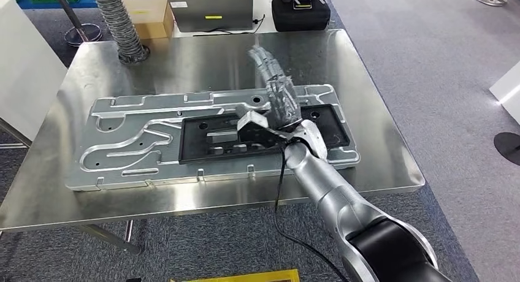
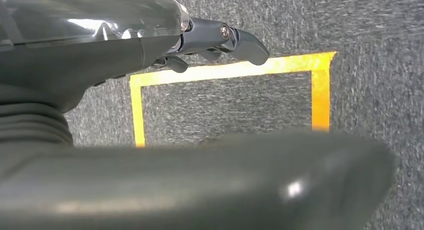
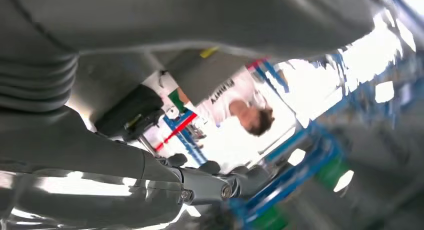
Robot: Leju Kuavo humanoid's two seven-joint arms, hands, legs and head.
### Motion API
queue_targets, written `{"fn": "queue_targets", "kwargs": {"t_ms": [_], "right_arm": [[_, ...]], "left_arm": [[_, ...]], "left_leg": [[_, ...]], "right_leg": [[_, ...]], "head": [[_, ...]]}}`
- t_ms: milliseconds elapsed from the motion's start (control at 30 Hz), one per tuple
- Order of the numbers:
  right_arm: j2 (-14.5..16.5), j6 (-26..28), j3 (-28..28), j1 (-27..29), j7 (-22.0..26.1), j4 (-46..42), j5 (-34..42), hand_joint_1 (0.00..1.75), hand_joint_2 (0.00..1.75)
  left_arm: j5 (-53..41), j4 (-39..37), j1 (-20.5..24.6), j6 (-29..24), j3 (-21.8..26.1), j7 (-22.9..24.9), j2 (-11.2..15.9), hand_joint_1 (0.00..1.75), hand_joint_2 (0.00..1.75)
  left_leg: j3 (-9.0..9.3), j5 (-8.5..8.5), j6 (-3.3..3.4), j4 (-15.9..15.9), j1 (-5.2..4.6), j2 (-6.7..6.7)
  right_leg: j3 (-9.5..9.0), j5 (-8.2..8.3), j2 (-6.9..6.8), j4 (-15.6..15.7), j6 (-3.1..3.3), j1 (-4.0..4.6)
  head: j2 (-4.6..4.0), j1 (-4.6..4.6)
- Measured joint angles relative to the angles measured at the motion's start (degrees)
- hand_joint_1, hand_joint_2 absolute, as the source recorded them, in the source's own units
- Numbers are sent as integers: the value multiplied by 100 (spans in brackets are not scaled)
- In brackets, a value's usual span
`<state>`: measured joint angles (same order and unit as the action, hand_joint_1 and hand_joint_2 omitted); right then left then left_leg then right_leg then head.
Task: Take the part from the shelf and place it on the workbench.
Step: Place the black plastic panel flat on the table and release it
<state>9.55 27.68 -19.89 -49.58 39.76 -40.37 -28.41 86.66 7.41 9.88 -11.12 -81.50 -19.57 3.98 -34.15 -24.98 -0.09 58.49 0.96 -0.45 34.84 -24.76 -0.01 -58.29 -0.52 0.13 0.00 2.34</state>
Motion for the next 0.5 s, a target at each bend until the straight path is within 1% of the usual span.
{"fn": "queue_targets", "kwargs": {"t_ms": [33,67,100,133,167,200,233,267,300,333,367,400,433,467,500], "right_arm": [[-90,-7,76,102,5,-373,457,0,0],[-191,7,167,200,9,-735,845,0,0],[-304,56,276,308,12,-1095,1157,0,0],[-418,149,409,433,15,-1449,1374,0,0],[-521,273,561,573,17,-1776,1487,0,0],[-618,414,738,726,19,-2090,1525,0,0],[-708,555,938,887,20,-2401,1514,0,0],[-790,688,1148,1035,20,-2695,1480,0,0],[-865,829,1358,1170,20,-2970,1432,0,0],[-946,953,1561,1307,20,-3222,1395,0,0],[-1024,1043,1760,1465,20,-3454,1382,0,0],[-1107,1093,1972,1660,20,-3663,1393,0,0],[-1201,1106,2202,1903,20,-3840,1428,0,0],[-1291,1108,2440,2171,17,-3983,1478,0,0],[-1384,1117,2680,2442,15,-4086,1520,0,0]], "left_arm": [[1,0,-4,7,3,-4,-3,0,0],[1,0,-10,11,10,-11,-7,0,0],[1,0,-19,16,22,-24,-9,0,0],[2,0,-38,25,42,-45,-9,0,0],[1,0,-64,33,70,-72,-8,0,0],[2,0,-95,45,105,-105,-8,0,0],[1,0,-129,59,147,-144,-7,0,0],[0,0,-160,72,198,-184,-7,0,0],[1,0,-187,87,253,-223,-8,0,0],[1,0,-207,104,314,-260,-13,0,0],[1,0,-224,120,380,-292,-19,0,0],[2,0,-241,138,445,-319,-24,0,0],[2,0,-264,153,514,-338,-31,0,0],[2,0,-294,163,578,-351,-34,0,0],[2,0,-326,169,636,-356,-35,0,0]], "left_leg": [[0,14,37,-13,5,-3],[-1,26,71,-28,12,-3],[-3,32,96,-35,17,-2],[-6,31,113,-36,15,-3],[-7,29,122,-35,13,-5],[-6,27,127,-33,11,-7],[-4,24,129,-31,8,-12],[0,20,130,-30,4,-16],[6,16,128,-30,-2,-20],[10,10,122,-29,-13,-20],[13,2,109,-29,-25,-23],[17,-7,93,-30,-31,-25],[23,-10,70,-32,-31,-28],[33,-9,47,-39,-29,-37],[38,-28,22,-32,-27,-36]], "right_leg": [[33,-61,0,-75,-33,-10],[120,-187,2,-268,-68,-23],[261,-360,4,-577,-98,-36],[448,-552,4,-971,-122,-41],[631,-702,4,-1352,-139,-46],[752,-760,4,-1593,-146,-49],[773,-708,4,-1620,-141,-48],[679,-554,4,-1407,-123,-46],[493,-344,3,-1015,-91,-39],[284,-169,-1,-575,-50,-21],[117,-47,-10,-227,-15,0],[13,5,-21,-15,12,23],[-28,6,-32,62,30,45],[-41,16,-44,71,42,53],[-55,33,-58,94,61,38]], "head": [[0,0],[0,0],[0,-1],[0,-1],[0,-1],[0,-1],[0,-1],[0,-1],[0,-1],[0,-1],[0,-1],[0,-1],[0,-1],[0,-1],[0,-1]]}}
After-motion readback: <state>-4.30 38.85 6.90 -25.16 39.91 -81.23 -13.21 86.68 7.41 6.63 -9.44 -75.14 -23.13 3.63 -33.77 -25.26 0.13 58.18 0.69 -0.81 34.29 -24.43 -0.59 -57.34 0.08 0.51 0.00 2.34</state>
